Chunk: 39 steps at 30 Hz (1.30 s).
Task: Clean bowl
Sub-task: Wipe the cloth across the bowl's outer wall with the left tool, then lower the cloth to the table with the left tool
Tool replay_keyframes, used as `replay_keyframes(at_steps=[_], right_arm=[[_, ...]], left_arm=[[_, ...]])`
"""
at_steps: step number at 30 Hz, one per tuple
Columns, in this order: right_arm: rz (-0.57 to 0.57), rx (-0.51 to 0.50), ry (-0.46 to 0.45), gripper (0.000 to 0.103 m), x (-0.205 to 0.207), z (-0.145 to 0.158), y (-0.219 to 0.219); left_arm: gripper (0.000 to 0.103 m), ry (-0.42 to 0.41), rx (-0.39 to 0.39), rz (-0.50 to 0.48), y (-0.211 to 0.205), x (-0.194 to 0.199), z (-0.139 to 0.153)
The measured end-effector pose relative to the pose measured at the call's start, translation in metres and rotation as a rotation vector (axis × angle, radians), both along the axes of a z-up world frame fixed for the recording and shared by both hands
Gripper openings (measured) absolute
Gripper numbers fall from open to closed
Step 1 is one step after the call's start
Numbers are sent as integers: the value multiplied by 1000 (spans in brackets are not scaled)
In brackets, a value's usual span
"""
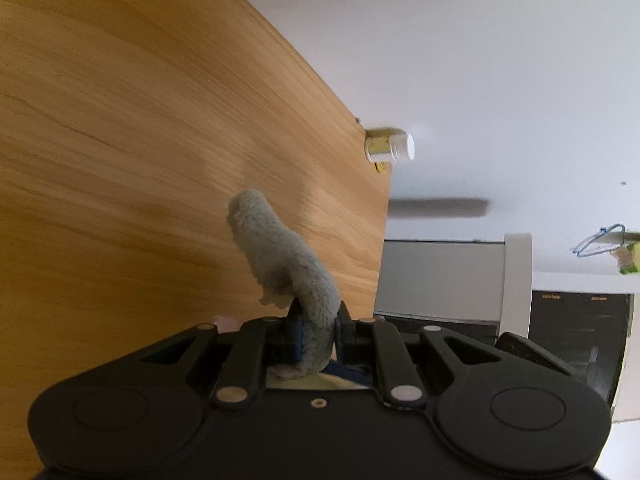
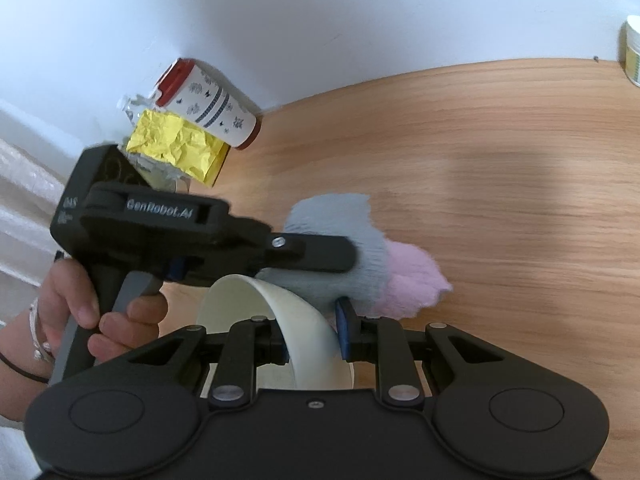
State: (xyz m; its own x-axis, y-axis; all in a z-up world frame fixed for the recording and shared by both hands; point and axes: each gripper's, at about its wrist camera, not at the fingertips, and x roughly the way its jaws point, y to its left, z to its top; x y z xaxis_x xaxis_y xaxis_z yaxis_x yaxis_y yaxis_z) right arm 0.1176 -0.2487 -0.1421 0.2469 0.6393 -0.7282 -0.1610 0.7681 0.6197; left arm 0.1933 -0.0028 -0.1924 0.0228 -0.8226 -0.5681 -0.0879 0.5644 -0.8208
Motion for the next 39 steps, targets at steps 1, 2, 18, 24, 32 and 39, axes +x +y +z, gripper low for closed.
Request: replay_keyframes(at_steps=[1, 2, 18, 24, 32, 39], right_arm=[[2, -1, 3, 25, 0, -1, 1], [3, -2, 7, 25, 0, -1, 1], [-72, 17, 39, 24, -3, -5, -14], [-167, 61, 58, 25, 6, -10, -31], [-216, 99, 62, 24, 5, -24, -45], [-258, 95, 74, 24, 5, -37, -48]], left_arm=[[13, 0, 3, -10, -3, 0, 0], [13, 1, 7, -19, -5, 1, 0], [13, 15, 30, 28, 30, -2, -2], [13, -9, 57, 60, 42, -8, -1], [13, -74, 107, 82, 54, -14, 5], [13, -189, 253, 22, 53, -18, 17]])
